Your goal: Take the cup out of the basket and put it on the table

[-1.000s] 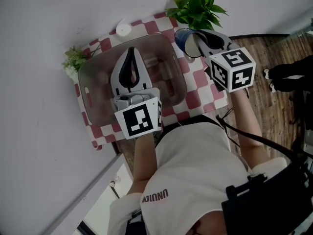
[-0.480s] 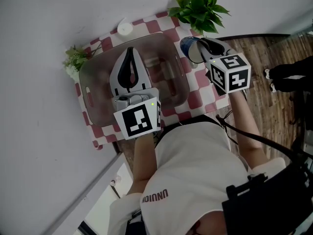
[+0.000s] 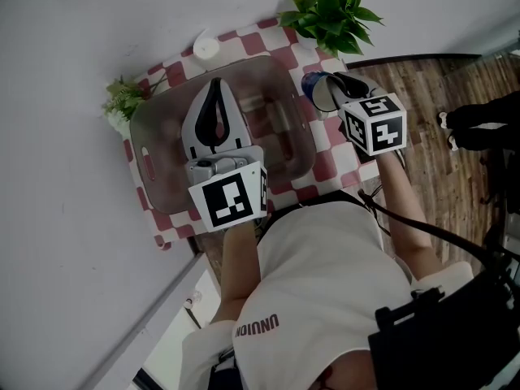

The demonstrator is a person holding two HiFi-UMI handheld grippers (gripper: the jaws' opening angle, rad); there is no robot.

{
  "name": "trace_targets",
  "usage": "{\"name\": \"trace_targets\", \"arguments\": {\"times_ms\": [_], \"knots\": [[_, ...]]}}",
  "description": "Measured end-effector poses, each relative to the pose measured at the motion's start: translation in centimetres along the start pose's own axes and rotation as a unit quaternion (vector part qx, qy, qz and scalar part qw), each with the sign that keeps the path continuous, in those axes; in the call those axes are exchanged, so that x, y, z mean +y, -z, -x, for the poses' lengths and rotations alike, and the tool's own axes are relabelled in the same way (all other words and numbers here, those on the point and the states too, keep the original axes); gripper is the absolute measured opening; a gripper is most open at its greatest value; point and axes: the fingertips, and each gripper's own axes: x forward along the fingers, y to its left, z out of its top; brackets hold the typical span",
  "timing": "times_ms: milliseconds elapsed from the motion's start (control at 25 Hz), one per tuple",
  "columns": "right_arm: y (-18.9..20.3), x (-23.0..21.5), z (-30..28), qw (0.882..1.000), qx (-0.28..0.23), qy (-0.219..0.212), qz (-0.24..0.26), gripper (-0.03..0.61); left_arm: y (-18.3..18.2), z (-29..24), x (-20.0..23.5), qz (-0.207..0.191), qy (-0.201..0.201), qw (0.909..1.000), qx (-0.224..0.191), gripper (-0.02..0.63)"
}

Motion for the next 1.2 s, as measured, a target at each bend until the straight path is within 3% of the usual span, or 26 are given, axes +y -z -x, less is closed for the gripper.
{"name": "trace_targets", "arguments": {"times_ms": [800, 960, 1200], "knots": [[6.5, -0.5, -2.5, 0.996, 0.086, -0.01, -0.021, 0.058, 0.3, -0.5, -1.4, -0.003, 0.012, 0.9999, 0.004, 0.012], [7.4, -0.4, -3.0, 0.995, 0.099, -0.014, -0.028, 0.059, 0.2, -0.8, -2.6, 0.033, 0.016, 0.9993, 0.01, 0.011], [8.7, -0.3, -3.6, 0.993, 0.116, -0.021, -0.031, 0.06, 0.4, -1.2, -4.3, 0.039, 0.034, 0.9985, 0.015, 0.011]]}}
